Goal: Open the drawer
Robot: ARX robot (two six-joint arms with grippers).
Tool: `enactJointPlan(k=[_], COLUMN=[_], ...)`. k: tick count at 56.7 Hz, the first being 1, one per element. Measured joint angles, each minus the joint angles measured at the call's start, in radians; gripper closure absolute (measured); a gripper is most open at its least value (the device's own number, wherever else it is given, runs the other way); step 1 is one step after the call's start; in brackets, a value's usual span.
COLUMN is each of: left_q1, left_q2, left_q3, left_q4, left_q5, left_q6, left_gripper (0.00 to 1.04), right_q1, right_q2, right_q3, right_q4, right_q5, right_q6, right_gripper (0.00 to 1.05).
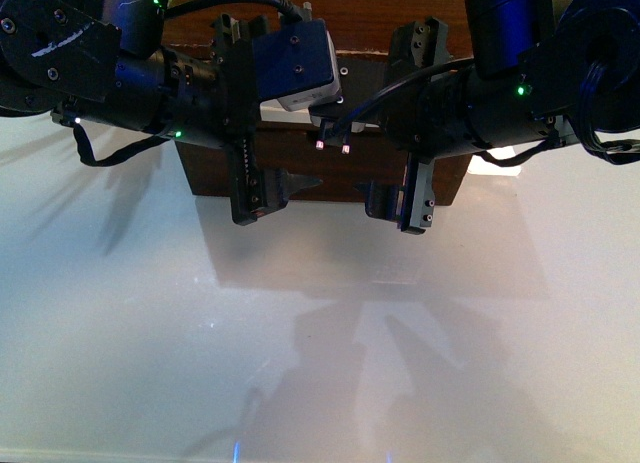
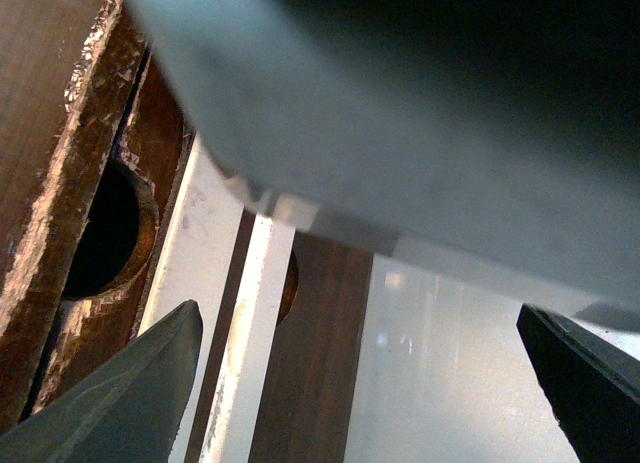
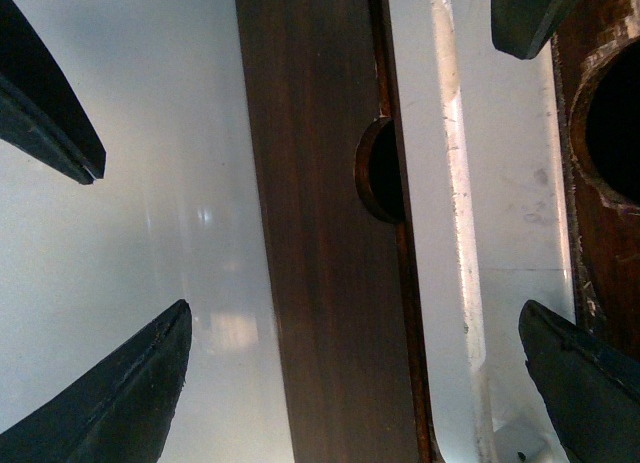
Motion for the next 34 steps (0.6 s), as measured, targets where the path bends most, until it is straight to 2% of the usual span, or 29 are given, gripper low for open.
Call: enactJointPlan(k=[34], left_q1=[-0.018], left_q2=[0.038], left_q3=[0.055], left_q4=[-0.068], left_q5=[-0.001], left_q6=[0.045], left_gripper=[0.08], right_q1=[0.002], right_q2=[0.035], right_q3=[0.017], right_q4=[-0.003], right_q5=[-0.006], right_q6=[-0.002], right_gripper=[0.09])
